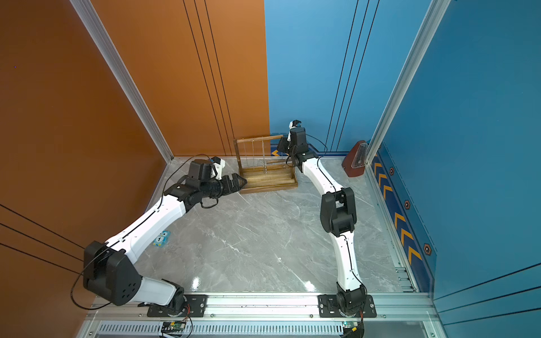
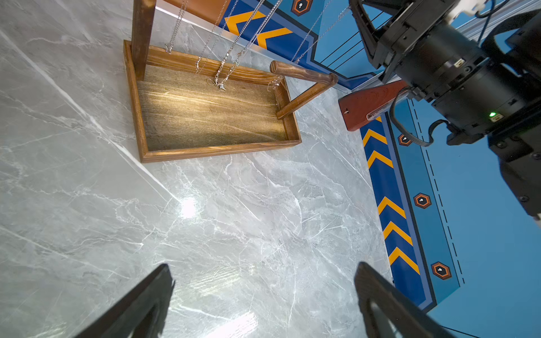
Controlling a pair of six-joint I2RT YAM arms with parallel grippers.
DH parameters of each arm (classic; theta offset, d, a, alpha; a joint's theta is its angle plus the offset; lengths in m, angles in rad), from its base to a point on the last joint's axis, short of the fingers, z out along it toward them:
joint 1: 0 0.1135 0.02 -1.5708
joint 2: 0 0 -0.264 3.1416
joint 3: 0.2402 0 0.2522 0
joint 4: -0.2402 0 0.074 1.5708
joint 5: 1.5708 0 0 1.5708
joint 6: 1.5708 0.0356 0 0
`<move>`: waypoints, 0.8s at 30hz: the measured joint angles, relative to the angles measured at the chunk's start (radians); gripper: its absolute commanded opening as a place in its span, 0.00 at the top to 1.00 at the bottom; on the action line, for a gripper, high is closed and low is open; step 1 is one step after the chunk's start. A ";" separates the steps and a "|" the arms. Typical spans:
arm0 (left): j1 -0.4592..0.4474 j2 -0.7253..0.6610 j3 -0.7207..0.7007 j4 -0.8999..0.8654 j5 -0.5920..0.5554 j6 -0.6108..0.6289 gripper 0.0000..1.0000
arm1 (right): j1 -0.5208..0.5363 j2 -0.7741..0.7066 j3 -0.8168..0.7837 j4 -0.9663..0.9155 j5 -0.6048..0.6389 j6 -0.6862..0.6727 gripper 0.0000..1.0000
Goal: Take the necklace off the jewelry display stand
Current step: Take off the necklace from the stand.
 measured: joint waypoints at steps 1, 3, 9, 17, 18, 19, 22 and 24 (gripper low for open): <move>0.000 0.000 0.000 0.000 0.000 0.000 0.02 | -0.002 -0.004 0.000 -0.006 0.000 0.000 1.00; 0.000 0.000 0.000 0.000 0.000 0.000 0.02 | -0.004 -0.015 -0.001 -0.015 0.000 0.000 1.00; 0.000 0.000 0.000 0.000 0.000 0.000 0.02 | -0.018 -0.055 -0.001 -0.034 -0.011 0.000 1.00; 0.000 0.000 0.000 0.000 0.000 -0.001 0.02 | -0.039 -0.059 0.029 -0.103 -0.023 -0.004 1.00; 0.000 0.000 0.000 0.000 0.001 -0.001 0.02 | -0.041 -0.059 0.031 -0.109 -0.023 -0.004 1.00; 0.000 0.000 0.000 0.000 0.001 -0.001 0.02 | -0.043 -0.059 0.033 -0.116 -0.023 -0.004 1.00; 0.000 0.000 0.000 0.000 0.001 -0.002 0.02 | -0.049 -0.059 0.043 -0.138 -0.026 -0.005 1.00; 0.000 0.000 0.000 0.000 0.003 -0.004 0.02 | -0.053 -0.059 0.051 -0.148 -0.026 -0.005 1.00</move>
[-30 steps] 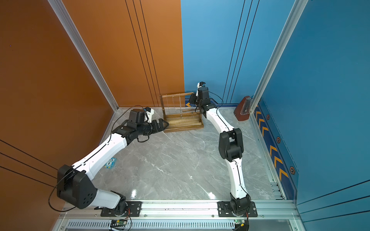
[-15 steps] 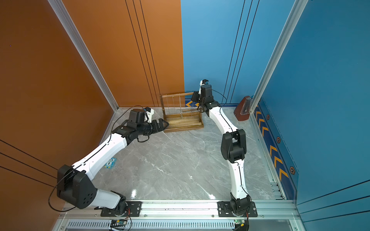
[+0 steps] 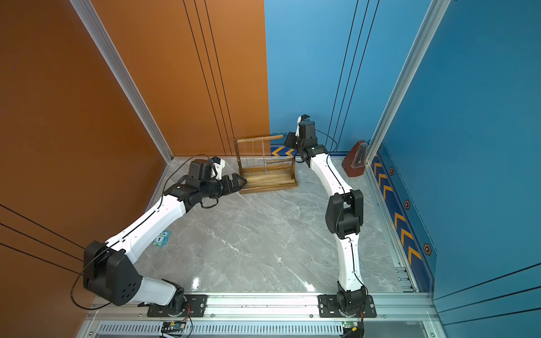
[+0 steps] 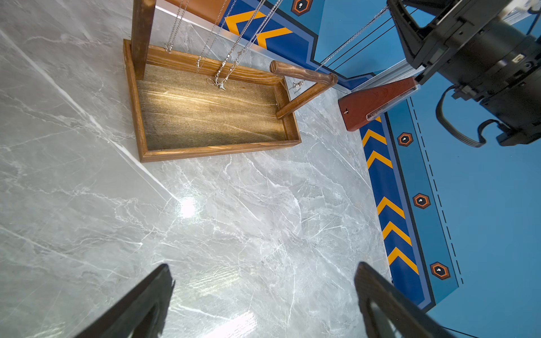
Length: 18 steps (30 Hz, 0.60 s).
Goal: Take the necklace off the jewelry display stand
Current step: Take off the necklace from the stand.
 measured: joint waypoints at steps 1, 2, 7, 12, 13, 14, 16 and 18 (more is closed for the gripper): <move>0.000 0.000 0.000 0.000 0.001 0.000 0.02 | -0.001 0.000 0.004 -0.005 0.000 -0.001 1.00; 0.000 0.000 0.000 0.000 0.002 0.000 0.02 | -0.002 0.000 0.008 -0.010 0.000 -0.002 1.00; 0.003 0.000 0.000 0.000 0.013 0.001 0.02 | -0.005 -0.012 0.012 -0.040 0.000 -0.014 1.00; 0.019 0.000 0.000 0.000 0.021 0.009 0.02 | -0.006 -0.034 0.043 -0.085 0.000 -0.027 1.00; 0.021 0.000 0.000 0.000 0.021 0.010 0.02 | -0.006 -0.041 0.051 -0.092 0.000 -0.030 1.00; 0.024 0.000 0.000 0.000 0.022 0.012 0.02 | -0.007 -0.046 0.059 -0.100 -0.001 -0.034 1.00; 0.026 0.000 0.000 0.000 0.023 0.016 0.02 | -0.007 -0.060 0.074 -0.110 -0.003 -0.037 1.00; 0.026 0.000 0.000 0.000 0.023 0.017 0.02 | -0.008 -0.071 0.084 -0.116 -0.004 -0.043 1.00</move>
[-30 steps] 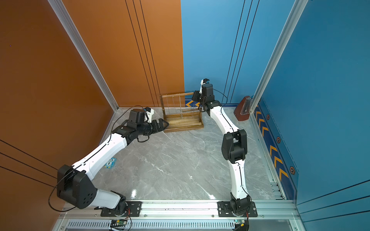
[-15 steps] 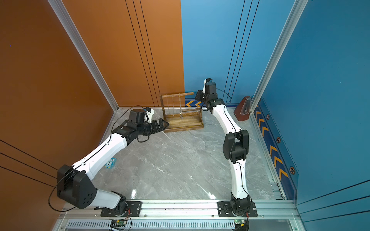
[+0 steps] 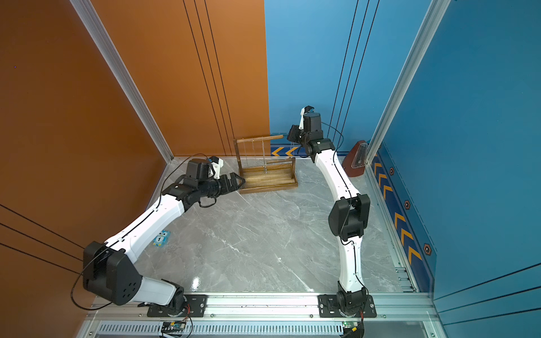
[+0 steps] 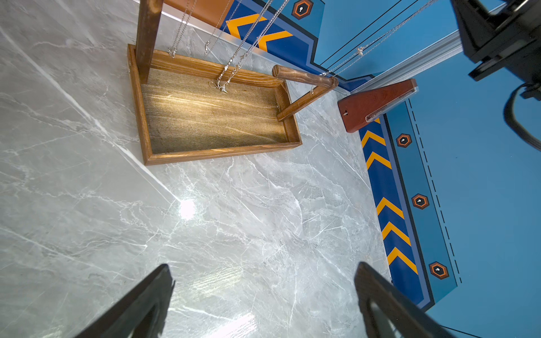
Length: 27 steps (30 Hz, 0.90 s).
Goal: Take the necklace off the jewelry display stand
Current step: Take off the necklace from the stand, then place the necklace at the center of the board.
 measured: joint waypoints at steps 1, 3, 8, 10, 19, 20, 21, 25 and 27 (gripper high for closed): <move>0.000 0.000 0.000 0.000 0.000 0.003 0.02 | -0.001 -0.004 0.007 -0.003 0.000 -0.002 1.00; 0.000 0.000 0.000 0.000 0.000 0.006 0.02 | -0.003 -0.010 0.014 -0.011 0.000 -0.002 1.00; 0.000 0.000 0.000 0.000 0.001 0.008 0.02 | -0.010 -0.013 0.027 -0.044 0.000 -0.007 1.00; 0.000 0.000 0.000 0.000 0.005 0.014 0.02 | -0.011 -0.015 0.027 -0.060 0.000 -0.009 1.00; -0.007 -0.005 0.000 0.002 0.016 0.045 0.02 | -0.011 -0.110 0.027 -0.117 -0.008 -0.010 1.00; -0.010 -0.008 0.000 0.003 0.016 0.051 0.02 | -0.011 -0.124 0.028 -0.121 -0.007 -0.010 1.00; -0.014 -0.013 0.000 0.005 0.016 0.056 0.02 | -0.011 -0.138 0.028 -0.125 -0.008 -0.013 1.00; -0.033 -0.045 0.000 0.026 0.016 0.077 0.02 | -0.010 -0.186 0.029 -0.149 -0.008 -0.025 1.00; -0.041 -0.062 0.000 0.036 0.019 0.087 0.02 | -0.010 -0.205 0.028 -0.165 -0.007 -0.031 1.00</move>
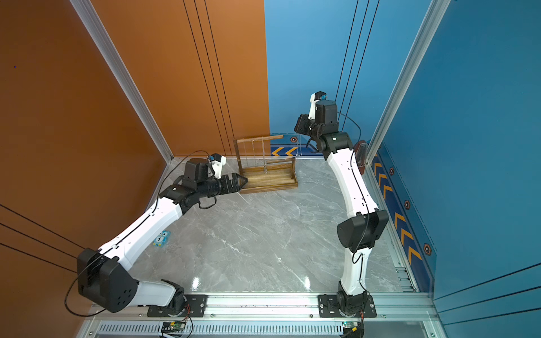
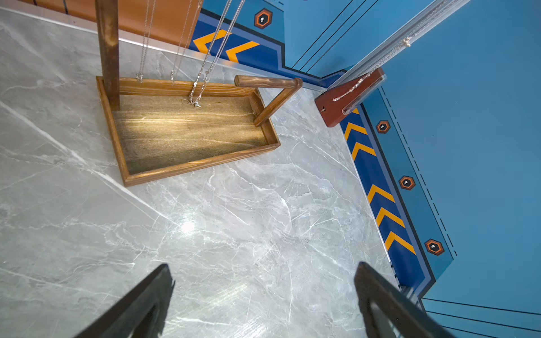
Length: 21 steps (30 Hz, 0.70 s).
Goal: Take the necklace off the jewelry display stand
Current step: Place the necklace at the center of the board.
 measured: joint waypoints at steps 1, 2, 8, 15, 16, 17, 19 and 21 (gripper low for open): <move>-0.004 -0.008 0.000 0.004 0.000 0.008 0.01 | 0.001 -0.010 -0.001 -0.008 0.000 -0.003 1.00; -0.008 -0.015 0.000 0.008 0.002 0.014 0.02 | 0.002 -0.020 -0.006 -0.012 0.000 -0.005 1.00; -0.045 -0.030 0.000 0.039 0.030 0.053 0.01 | 0.021 -0.113 -0.063 -0.060 0.001 -0.025 1.00; -0.124 -0.030 0.000 0.047 0.082 0.135 0.06 | 0.046 -0.267 -0.197 -0.090 -0.001 -0.044 1.00; -0.138 -0.032 -0.001 0.047 0.089 0.150 0.06 | 0.048 -0.290 -0.218 -0.092 -0.002 -0.048 1.00; -0.150 -0.034 -0.002 0.047 0.095 0.162 0.07 | 0.050 -0.311 -0.238 -0.095 -0.004 -0.050 1.00; -0.179 -0.042 -0.005 0.047 0.111 0.190 0.08 | 0.054 -0.364 -0.292 -0.096 -0.008 -0.058 1.00; -0.206 -0.050 -0.009 0.049 0.127 0.215 0.08 | 0.059 -0.411 -0.344 -0.102 -0.010 -0.063 1.00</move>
